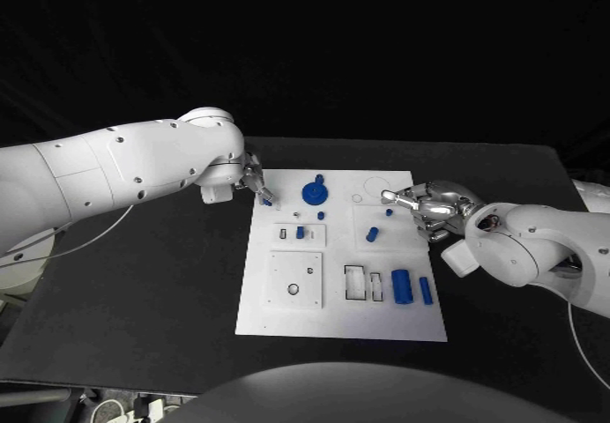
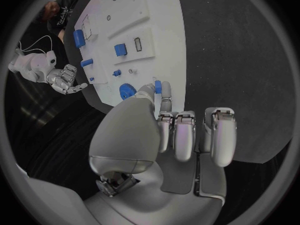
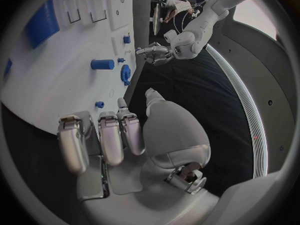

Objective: Assemble the parts on the task board

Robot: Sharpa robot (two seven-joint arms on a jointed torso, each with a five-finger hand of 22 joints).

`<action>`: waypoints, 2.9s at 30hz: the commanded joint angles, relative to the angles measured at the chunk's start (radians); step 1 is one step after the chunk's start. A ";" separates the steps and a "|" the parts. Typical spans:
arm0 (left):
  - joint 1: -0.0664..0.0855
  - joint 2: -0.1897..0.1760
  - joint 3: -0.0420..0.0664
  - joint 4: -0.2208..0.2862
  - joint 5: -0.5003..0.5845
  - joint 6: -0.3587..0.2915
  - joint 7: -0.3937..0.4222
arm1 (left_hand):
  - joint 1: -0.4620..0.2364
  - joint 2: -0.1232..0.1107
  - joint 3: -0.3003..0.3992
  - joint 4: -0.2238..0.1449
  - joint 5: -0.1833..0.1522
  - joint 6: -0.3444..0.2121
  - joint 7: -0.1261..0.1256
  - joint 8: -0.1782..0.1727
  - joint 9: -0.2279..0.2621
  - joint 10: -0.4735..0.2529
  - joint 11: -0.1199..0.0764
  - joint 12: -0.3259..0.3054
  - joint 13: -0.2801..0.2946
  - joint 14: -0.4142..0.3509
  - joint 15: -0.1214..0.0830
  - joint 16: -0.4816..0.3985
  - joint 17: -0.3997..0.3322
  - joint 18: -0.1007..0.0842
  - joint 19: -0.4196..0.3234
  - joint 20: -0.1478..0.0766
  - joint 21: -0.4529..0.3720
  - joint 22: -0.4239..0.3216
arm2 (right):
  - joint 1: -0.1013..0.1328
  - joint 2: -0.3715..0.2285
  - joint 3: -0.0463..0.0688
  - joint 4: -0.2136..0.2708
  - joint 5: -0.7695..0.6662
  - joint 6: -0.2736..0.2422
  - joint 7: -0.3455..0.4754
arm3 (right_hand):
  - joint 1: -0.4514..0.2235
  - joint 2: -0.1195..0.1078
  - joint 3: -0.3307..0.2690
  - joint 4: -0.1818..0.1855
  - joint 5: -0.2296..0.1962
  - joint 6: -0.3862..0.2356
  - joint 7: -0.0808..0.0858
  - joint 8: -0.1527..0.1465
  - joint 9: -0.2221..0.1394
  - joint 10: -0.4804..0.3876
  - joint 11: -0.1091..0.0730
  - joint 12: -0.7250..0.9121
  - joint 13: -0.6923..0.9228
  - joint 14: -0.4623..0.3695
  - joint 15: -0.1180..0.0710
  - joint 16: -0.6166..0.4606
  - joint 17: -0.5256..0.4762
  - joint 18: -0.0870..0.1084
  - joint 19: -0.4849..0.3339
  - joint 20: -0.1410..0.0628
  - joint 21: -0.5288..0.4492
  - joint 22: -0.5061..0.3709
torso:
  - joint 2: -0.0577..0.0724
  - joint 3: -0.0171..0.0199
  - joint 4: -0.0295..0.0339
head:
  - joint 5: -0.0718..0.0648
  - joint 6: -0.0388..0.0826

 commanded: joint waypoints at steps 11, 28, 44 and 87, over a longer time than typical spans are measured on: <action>0.031 -0.044 0.000 0.094 0.126 0.064 -0.088 | -0.027 -0.035 0.019 -0.004 0.059 0.009 -0.004 -0.003 0.006 0.106 -0.004 0.002 0.263 0.104 -0.006 0.003 0.263 -0.007 0.105 -0.008 0.002 0.263 | -0.001 0.002 0.000 0.002 -0.010 0.010 -0.006 | 0.006 0.005 -0.005 -0.003 0.007 0.000 0.005 -0.007 -0.002 0.105 0.004 0.004 0.263 0.102 0.004 0.004 0.263 -0.014 0.105 -0.001 0.004 0.263 | 0.001 -0.0005 -0.0015 | 0.003 0.000; 0.032 -0.052 -0.002 0.156 0.118 0.084 -0.125 | -0.040 -0.075 0.035 -0.005 0.219 0.015 -0.007 0.007 0.032 0.106 -0.006 0.002 0.263 0.104 -0.008 0.003 0.263 -0.007 0.105 -0.009 0.002 0.263 | -0.001 0.001 0.000 0.002 -0.011 0.008 -0.006 | 0.006 0.005 -0.005 -0.003 0.007 0.000 0.005 -0.007 -0.002 0.105 0.004 0.004 0.263 0.102 0.004 0.004 0.263 -0.014 0.105 -0.001 0.004 0.263 | 0.001 -0.0007 -0.0009 | 0.006 0.000; 0.017 -0.028 -0.004 0.148 0.023 0.132 -0.145 | -0.062 -0.075 0.028 -0.006 0.207 0.012 -0.009 0.015 0.049 0.106 -0.008 0.002 0.263 0.104 -0.009 0.003 0.263 -0.007 0.105 -0.010 0.002 0.263 | -0.001 0.001 0.000 0.004 -0.012 0.009 -0.005 | 0.006 0.005 -0.005 -0.003 0.007 0.000 0.005 -0.007 -0.002 0.105 0.004 0.004 0.263 0.102 0.004 0.004 0.263 -0.014 0.105 -0.001 0.004 0.263 | 0.002 -0.0010 -0.0003 | 0.011 0.000; -0.028 -0.017 -0.005 0.148 -0.030 0.096 -0.149 | -0.060 -0.058 0.040 -0.004 0.193 0.001 -0.008 0.018 0.065 0.106 -0.008 0.002 0.263 0.104 -0.011 0.003 0.263 -0.007 0.105 -0.010 0.002 0.263 | -0.002 0.009 0.000 -0.001 -0.012 0.014 -0.008 | 0.009 0.007 -0.006 -0.005 0.009 0.002 0.006 -0.007 -0.001 0.105 0.006 0.004 0.263 0.102 0.006 0.004 0.263 -0.014 0.105 0.000 0.004 0.263 | 0.002 -0.0014 -0.0021 | 0.024 0.000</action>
